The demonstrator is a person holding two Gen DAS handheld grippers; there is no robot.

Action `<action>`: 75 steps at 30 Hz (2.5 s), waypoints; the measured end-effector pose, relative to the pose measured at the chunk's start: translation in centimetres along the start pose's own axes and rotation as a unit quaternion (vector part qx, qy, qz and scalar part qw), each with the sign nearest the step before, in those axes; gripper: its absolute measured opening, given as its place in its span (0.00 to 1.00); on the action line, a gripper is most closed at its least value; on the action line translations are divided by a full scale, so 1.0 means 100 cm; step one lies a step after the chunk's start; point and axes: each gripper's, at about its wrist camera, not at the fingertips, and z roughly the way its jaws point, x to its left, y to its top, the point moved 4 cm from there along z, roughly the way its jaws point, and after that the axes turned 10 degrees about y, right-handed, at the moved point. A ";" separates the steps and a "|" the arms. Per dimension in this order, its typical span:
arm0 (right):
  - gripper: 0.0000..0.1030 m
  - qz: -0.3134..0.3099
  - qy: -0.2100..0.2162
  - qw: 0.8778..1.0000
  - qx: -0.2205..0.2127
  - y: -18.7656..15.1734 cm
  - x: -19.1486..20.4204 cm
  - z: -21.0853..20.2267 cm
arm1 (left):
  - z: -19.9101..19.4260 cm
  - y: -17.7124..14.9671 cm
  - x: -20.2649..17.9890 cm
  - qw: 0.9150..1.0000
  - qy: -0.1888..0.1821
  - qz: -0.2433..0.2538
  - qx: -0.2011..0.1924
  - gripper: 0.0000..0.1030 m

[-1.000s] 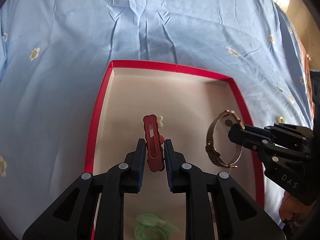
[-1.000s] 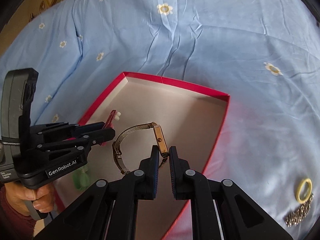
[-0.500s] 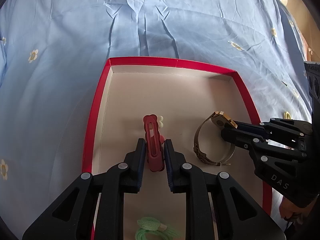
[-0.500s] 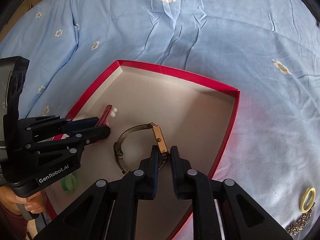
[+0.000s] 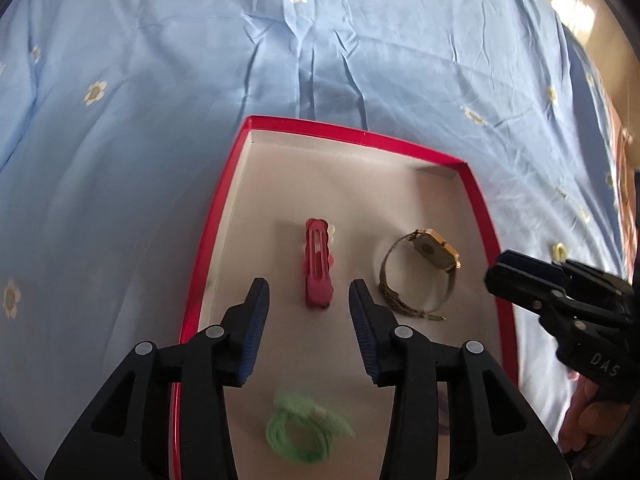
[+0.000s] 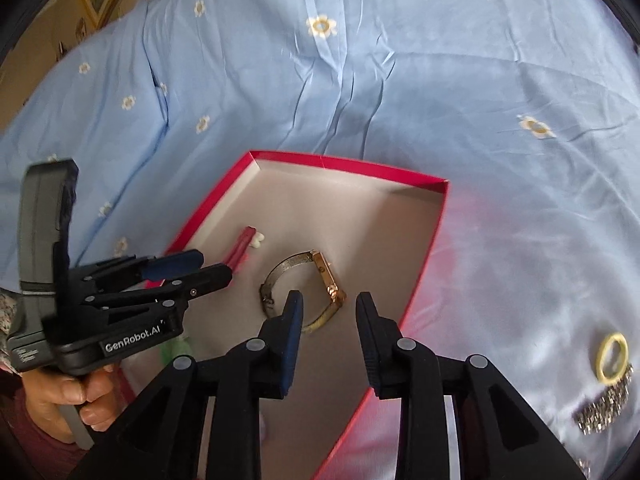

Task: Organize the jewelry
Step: 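Grasp the beaded bracelet with the left tool while the right tool grasps the yellow claw clip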

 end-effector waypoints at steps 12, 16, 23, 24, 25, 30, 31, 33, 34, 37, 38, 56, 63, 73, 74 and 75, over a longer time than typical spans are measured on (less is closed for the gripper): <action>0.29 0.027 -0.001 0.999 -0.043 -0.034 -0.005 -0.070 | -0.050 -0.036 -0.009 0.998 -0.037 -0.043 -0.017 0.44; 0.29 0.048 -0.012 0.997 -0.053 -0.050 -0.022 -0.094 | -0.060 -0.045 -0.021 0.998 -0.049 -0.034 -0.017 0.44; 0.30 0.074 -0.041 0.994 -0.068 -0.078 -0.048 -0.133 | -0.075 -0.061 -0.051 0.997 -0.074 -0.017 -0.013 0.44; 0.31 0.077 -0.045 0.994 -0.069 -0.082 -0.051 -0.137 | -0.077 -0.063 -0.054 0.997 -0.077 -0.014 -0.012 0.44; 0.32 0.080 -0.049 0.993 -0.071 -0.087 -0.054 -0.142 | -0.078 -0.066 -0.060 0.997 -0.081 -0.010 -0.010 0.44; 0.35 0.093 -0.068 0.990 -0.078 -0.113 -0.066 -0.166 | -0.084 -0.077 -0.081 0.995 -0.097 0.004 -0.004 0.44; 0.35 0.095 -0.071 0.990 -0.078 -0.117 -0.068 -0.169 | -0.085 -0.080 -0.085 0.995 -0.100 0.007 -0.002 0.44; 0.35 0.102 -0.078 0.989 -0.080 -0.127 -0.072 -0.175 | -0.085 -0.084 -0.095 0.994 -0.105 0.016 0.003 0.44; 0.35 0.105 -0.081 0.988 -0.080 -0.133 -0.075 -0.179 | -0.086 -0.087 -0.100 0.994 -0.107 0.021 0.005 0.44; 0.35 0.116 -0.090 0.986 -0.085 -0.145 -0.083 -0.189 | -0.086 -0.094 -0.118 0.993 -0.112 0.039 0.011 0.44; 0.35 0.120 -0.092 0.985 -0.087 -0.149 -0.085 -0.193 | -0.085 -0.096 -0.122 0.993 -0.113 0.043 0.012 0.44; 0.37 0.156 -0.135 0.971 -0.118 -0.171 -0.128 -0.235 | -0.076 -0.087 -0.190 0.986 -0.117 0.114 0.016 0.44; 0.40 0.150 -0.154 0.970 -0.117 -0.164 -0.140 -0.237 | -0.056 -0.075 -0.213 0.984 -0.115 0.136 0.025 0.44; 0.41 0.122 -0.178 0.971 -0.103 -0.146 -0.151 -0.225 | -0.039 -0.061 -0.251 0.975 -0.124 0.183 0.028 0.44; 0.41 0.119 -0.179 0.971 -0.103 -0.145 -0.152 -0.224 | -0.036 -0.061 -0.256 0.973 -0.124 0.190 0.029 0.44; 0.41 0.117 -0.180 0.971 -0.102 -0.143 -0.153 -0.223 | -0.034 -0.061 -0.258 0.973 -0.123 0.194 0.031 0.44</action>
